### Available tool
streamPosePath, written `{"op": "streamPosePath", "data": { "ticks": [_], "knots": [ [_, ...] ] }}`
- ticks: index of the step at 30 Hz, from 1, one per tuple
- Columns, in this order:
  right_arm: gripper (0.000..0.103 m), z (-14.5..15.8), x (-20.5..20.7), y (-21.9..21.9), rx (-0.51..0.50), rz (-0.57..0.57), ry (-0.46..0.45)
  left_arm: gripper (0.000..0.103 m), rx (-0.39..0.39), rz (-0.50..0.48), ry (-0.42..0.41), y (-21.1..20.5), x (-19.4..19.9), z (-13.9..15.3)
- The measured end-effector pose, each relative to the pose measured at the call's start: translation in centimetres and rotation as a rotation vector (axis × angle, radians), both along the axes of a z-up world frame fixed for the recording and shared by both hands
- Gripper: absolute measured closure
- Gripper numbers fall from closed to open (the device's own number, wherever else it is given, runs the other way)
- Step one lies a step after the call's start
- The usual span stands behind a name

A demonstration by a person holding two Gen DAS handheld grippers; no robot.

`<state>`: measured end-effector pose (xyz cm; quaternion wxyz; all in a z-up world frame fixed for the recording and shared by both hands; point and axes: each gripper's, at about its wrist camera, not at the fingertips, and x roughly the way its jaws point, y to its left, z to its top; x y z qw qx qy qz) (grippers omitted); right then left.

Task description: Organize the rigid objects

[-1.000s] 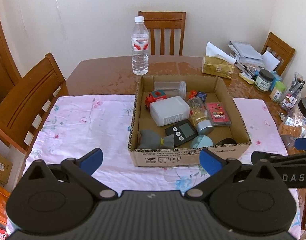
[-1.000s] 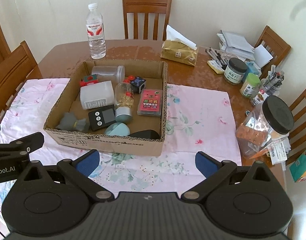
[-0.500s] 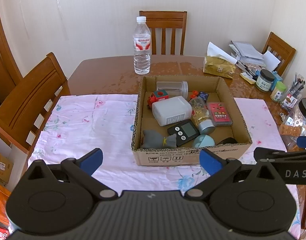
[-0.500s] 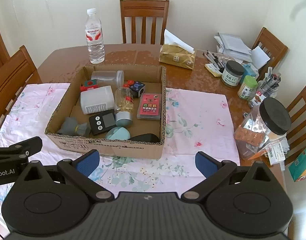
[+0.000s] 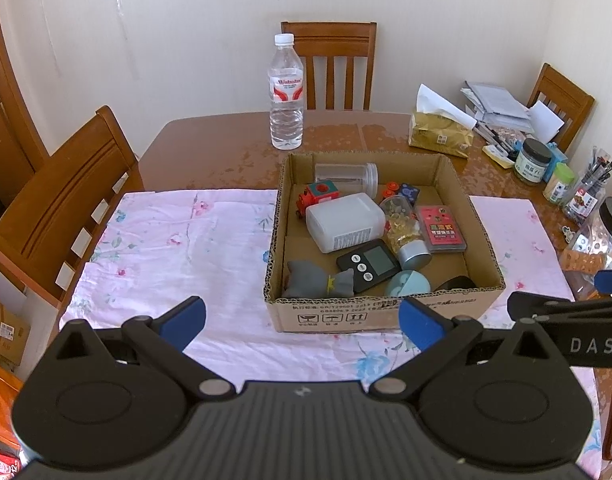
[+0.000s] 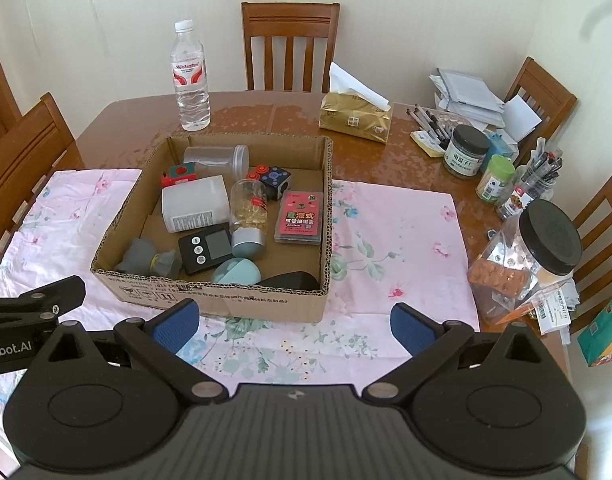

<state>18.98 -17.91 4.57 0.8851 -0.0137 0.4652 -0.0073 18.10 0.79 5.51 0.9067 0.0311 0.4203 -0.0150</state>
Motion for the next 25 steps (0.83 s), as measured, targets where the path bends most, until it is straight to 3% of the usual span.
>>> {"op": "streamPosePath", "data": {
  "ticks": [25],
  "knots": [
    [0.000, 0.10, 0.23, -0.41, -0.007, 0.008, -0.006, 0.001, 0.011, 0.003, 0.003, -0.56, 0.20, 0.08]
  ]
}}
